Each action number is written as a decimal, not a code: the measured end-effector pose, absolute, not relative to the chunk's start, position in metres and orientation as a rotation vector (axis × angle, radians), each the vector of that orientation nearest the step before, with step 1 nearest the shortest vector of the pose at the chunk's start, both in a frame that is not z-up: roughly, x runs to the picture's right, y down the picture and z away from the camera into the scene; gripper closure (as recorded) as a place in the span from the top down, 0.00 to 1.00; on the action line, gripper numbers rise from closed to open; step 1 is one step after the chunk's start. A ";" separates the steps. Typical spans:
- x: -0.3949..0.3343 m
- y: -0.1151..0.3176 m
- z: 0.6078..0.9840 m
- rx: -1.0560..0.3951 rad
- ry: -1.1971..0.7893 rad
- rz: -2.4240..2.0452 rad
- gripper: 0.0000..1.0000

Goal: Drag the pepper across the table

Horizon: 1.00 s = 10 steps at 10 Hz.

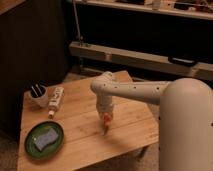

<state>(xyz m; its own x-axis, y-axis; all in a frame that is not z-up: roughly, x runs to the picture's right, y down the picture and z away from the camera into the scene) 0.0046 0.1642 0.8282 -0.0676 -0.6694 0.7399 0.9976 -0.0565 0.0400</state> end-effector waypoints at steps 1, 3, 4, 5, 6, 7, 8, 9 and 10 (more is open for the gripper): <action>0.009 0.165 0.830 -0.652 -0.666 -1.529 0.14; 0.021 0.165 0.833 -0.665 -0.658 -1.504 0.14; 0.026 0.165 0.834 -0.668 -0.654 -1.492 0.14; 0.030 0.165 0.834 -0.670 -0.650 -1.479 0.14; 0.035 0.164 0.835 -0.672 -0.646 -1.467 0.14; 0.040 0.164 0.836 -0.676 -0.641 -1.454 0.14; 0.044 0.164 0.837 -0.679 -0.639 -1.443 0.14; 0.051 0.166 0.838 -0.687 -0.635 -1.424 0.14; 0.056 0.167 0.840 -0.693 -0.631 -1.411 0.14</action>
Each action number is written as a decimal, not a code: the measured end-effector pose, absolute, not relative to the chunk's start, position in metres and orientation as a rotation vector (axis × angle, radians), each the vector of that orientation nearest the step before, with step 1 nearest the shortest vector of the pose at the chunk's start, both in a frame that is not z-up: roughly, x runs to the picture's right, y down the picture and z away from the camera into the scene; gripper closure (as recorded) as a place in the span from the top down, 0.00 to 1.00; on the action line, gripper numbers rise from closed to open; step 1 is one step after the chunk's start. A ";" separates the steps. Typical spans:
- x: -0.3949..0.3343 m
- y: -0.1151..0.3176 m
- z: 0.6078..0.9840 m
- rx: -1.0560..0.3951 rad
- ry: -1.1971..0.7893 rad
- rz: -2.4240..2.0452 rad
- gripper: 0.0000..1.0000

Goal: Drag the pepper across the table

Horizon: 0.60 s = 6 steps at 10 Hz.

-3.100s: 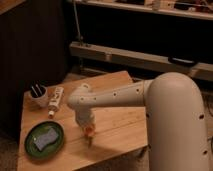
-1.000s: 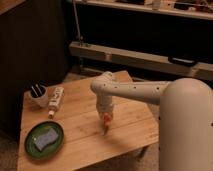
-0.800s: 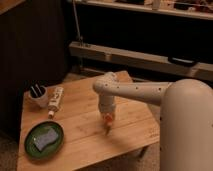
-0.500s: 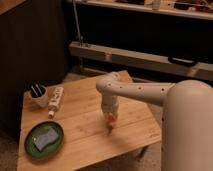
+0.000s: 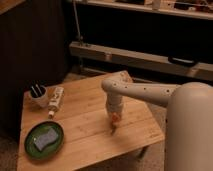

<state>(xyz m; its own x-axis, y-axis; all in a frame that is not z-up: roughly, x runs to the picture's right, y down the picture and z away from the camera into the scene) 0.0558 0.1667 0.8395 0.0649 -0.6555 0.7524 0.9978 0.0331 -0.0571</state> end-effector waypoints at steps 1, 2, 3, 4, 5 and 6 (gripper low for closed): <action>0.061 0.168 0.841 -0.699 -0.626 -1.396 0.14; 0.067 0.167 0.842 -0.703 -0.616 -1.379 0.14; 0.074 0.167 0.842 -0.708 -0.607 -1.361 0.14; 0.081 0.168 0.843 -0.711 -0.600 -1.341 0.14; 0.088 0.169 0.843 -0.711 -0.593 -1.317 0.14; 0.097 0.169 0.842 -0.711 -0.589 -1.290 0.14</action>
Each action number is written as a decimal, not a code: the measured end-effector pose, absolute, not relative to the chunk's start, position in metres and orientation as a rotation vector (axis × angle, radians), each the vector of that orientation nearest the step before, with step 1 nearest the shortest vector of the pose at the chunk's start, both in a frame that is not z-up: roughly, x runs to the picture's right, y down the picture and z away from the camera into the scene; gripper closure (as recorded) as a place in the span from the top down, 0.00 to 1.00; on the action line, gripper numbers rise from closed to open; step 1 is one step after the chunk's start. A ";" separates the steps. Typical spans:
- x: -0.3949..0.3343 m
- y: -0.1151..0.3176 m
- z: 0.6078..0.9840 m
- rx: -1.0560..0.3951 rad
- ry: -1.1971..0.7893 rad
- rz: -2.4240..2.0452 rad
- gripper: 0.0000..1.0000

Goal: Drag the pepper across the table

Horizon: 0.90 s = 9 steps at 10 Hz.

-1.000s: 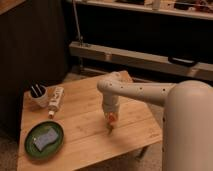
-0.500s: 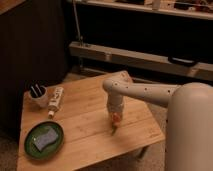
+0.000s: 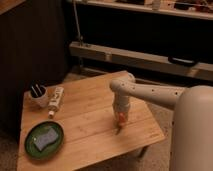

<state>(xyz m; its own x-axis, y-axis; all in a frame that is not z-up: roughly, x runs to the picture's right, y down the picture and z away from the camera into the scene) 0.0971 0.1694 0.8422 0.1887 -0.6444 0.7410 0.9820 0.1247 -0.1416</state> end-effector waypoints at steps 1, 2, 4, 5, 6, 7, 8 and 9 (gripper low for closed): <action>0.101 0.169 0.843 -0.706 -0.589 -1.272 0.14; 0.107 0.171 0.842 -0.706 -0.588 -1.250 0.14; 0.117 0.173 0.841 -0.699 -0.588 -1.219 0.14; 0.120 0.172 0.840 -0.690 -0.588 -1.207 0.14; 0.127 0.173 0.838 -0.685 -0.586 -1.192 0.14; 0.131 0.173 0.836 -0.682 -0.584 -1.183 0.14; 0.134 0.172 0.835 -0.678 -0.584 -1.177 0.14; 0.136 0.171 0.834 -0.670 -0.583 -1.171 0.14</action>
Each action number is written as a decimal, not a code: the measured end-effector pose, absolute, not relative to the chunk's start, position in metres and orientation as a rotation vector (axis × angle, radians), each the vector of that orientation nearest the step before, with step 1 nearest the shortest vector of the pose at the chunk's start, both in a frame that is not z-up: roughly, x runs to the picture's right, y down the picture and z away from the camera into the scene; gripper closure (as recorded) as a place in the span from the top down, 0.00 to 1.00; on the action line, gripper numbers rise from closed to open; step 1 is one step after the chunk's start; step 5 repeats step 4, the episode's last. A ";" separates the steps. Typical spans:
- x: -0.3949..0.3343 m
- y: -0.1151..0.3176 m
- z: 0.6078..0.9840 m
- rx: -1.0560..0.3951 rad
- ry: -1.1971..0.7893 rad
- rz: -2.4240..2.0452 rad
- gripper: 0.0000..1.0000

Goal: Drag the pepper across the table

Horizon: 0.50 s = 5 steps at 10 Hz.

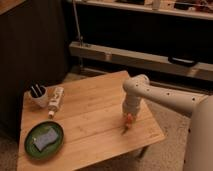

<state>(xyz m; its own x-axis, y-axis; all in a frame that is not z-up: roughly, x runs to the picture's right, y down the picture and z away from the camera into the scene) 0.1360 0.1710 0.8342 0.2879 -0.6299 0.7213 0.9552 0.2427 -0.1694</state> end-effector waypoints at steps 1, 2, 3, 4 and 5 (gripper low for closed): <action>0.142 0.171 0.832 -0.669 -0.582 -1.161 0.14; 0.146 0.172 0.831 -0.668 -0.580 -1.155 0.14; 0.149 0.172 0.829 -0.668 -0.580 -1.150 0.14; 0.154 0.172 0.827 -0.669 -0.576 -1.142 0.14; 0.154 0.172 0.827 -0.669 -0.576 -1.142 0.14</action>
